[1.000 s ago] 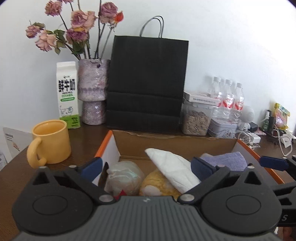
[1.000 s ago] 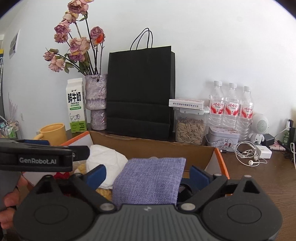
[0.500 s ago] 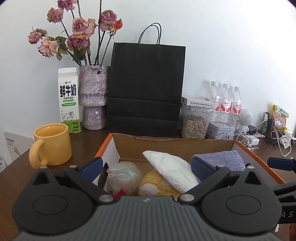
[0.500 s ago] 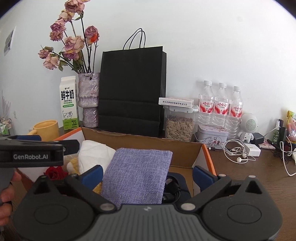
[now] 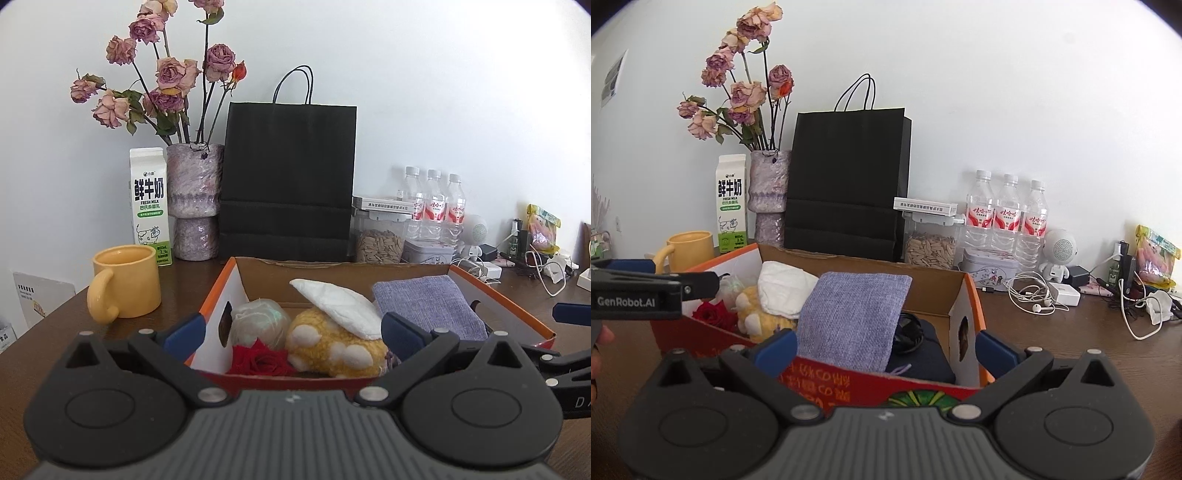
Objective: Organize objects
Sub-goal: 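Withdraw both grippers from the box toward the white caps and cable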
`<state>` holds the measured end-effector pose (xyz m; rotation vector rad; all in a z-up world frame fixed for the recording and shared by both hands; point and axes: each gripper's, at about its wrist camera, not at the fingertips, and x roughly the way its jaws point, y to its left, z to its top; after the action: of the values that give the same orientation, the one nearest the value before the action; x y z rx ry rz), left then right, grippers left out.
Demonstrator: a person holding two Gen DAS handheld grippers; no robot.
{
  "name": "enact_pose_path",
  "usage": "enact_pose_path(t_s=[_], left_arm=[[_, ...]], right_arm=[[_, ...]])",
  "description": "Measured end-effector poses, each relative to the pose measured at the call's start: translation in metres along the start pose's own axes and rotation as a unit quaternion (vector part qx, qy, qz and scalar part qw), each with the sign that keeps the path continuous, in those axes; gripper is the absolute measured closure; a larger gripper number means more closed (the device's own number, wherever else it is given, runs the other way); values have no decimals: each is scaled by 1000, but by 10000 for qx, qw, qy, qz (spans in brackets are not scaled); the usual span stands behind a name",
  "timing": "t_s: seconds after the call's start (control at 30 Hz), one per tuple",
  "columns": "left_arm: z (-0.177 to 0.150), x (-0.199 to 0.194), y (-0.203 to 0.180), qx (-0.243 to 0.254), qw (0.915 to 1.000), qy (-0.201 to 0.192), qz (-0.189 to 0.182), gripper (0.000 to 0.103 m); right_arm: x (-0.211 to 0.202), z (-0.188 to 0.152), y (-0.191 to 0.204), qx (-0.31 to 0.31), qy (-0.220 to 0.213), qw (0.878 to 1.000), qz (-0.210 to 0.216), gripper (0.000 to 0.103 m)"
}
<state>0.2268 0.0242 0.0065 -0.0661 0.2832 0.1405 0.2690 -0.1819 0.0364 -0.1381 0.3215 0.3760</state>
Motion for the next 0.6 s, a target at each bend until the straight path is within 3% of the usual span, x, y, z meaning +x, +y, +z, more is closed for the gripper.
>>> enact_pose_path(t_s=[0.2,0.6], left_arm=[[-11,-24,6,-81,9999,-20,56,0],[-31,-28,0,56,9974,703,-170,0]], right_arm=[[-25,-21,8,-139,49,9999,-16,0],[-37,-35,16,-167,425,9983,360,0]])
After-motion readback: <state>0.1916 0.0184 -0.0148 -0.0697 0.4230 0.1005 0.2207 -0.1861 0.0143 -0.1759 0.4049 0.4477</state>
